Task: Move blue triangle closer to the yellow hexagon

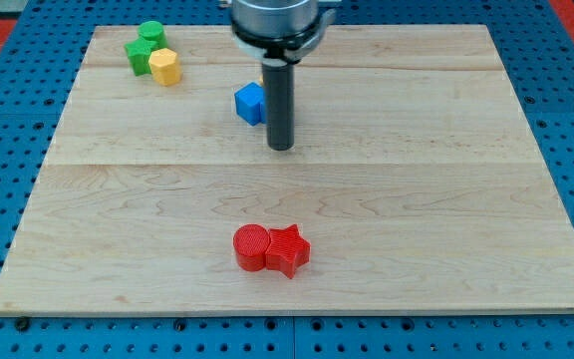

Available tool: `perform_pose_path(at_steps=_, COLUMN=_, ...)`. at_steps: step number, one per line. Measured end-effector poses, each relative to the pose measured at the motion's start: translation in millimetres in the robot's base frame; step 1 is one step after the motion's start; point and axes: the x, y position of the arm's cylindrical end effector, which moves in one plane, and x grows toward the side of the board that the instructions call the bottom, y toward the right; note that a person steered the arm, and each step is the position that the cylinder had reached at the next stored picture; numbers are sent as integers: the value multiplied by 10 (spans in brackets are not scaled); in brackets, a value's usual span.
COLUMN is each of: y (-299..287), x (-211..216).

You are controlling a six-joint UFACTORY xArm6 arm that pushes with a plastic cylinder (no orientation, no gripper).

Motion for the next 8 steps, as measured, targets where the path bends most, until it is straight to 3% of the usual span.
perform_pose_path(at_steps=2, y=99, x=-532)
perform_pose_path(at_steps=3, y=-71, x=-409)
perform_pose_path(at_steps=4, y=251, x=-242)
perform_pose_path(at_steps=5, y=485, x=-813)
perform_pose_path(at_steps=6, y=354, x=-1166)
perform_pose_path(at_steps=7, y=169, x=-1160)
perform_pose_path(at_steps=8, y=-392, x=-1125)
